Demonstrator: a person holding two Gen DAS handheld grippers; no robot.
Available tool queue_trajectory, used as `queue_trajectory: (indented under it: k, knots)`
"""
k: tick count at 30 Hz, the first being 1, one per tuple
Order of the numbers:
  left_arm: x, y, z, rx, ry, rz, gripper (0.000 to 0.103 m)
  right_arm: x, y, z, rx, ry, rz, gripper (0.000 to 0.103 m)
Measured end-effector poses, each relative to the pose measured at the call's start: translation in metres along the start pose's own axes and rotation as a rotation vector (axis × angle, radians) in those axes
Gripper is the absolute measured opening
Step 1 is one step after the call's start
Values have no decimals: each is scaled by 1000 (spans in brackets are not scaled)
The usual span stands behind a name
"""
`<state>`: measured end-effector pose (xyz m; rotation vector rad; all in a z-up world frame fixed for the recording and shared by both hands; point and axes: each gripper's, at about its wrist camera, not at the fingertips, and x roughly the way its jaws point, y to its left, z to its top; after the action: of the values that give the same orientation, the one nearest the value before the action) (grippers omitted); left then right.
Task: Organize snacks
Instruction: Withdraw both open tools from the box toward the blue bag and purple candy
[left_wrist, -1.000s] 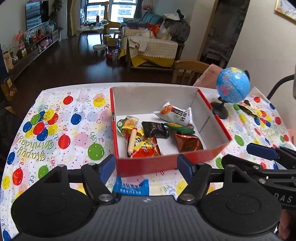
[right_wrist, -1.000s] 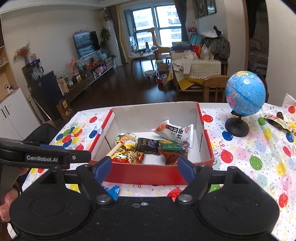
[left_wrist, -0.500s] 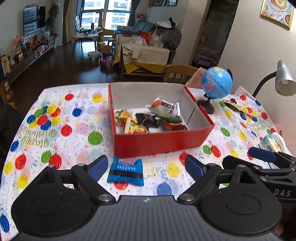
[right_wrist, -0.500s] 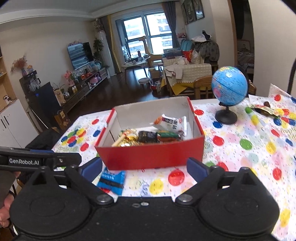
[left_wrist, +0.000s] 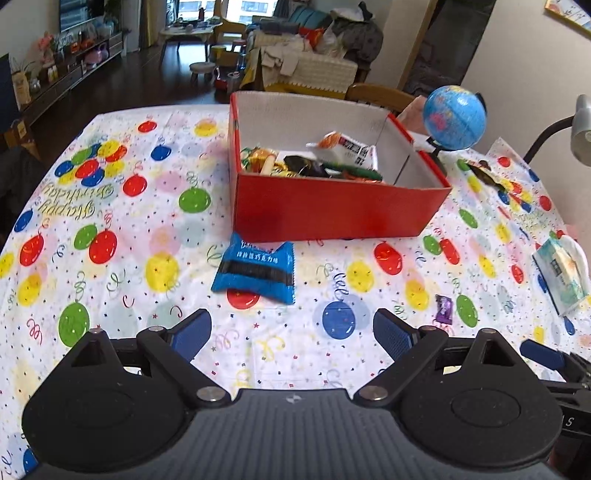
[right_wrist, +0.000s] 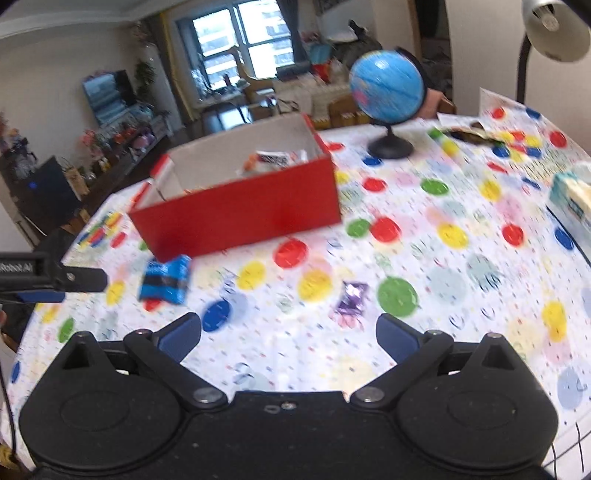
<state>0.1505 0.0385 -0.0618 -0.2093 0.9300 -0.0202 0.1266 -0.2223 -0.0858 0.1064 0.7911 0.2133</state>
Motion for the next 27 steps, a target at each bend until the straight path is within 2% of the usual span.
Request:
queue_trajectory:
  k: [4,15,20,27]
  knots:
    - [18,0,3,-16,23,30,95,14,-6,-3,4,17,-35,98]
    - [76,14,25,-87,66,107,95,65,-16,13,-12,83,-58,88]
    - [104,14,32,-62,91,141,95,90,-20,19,17,117,-86,81]
    - [130,14,38,-26,124,151,95,113,-25,24,29,144,-142,74]
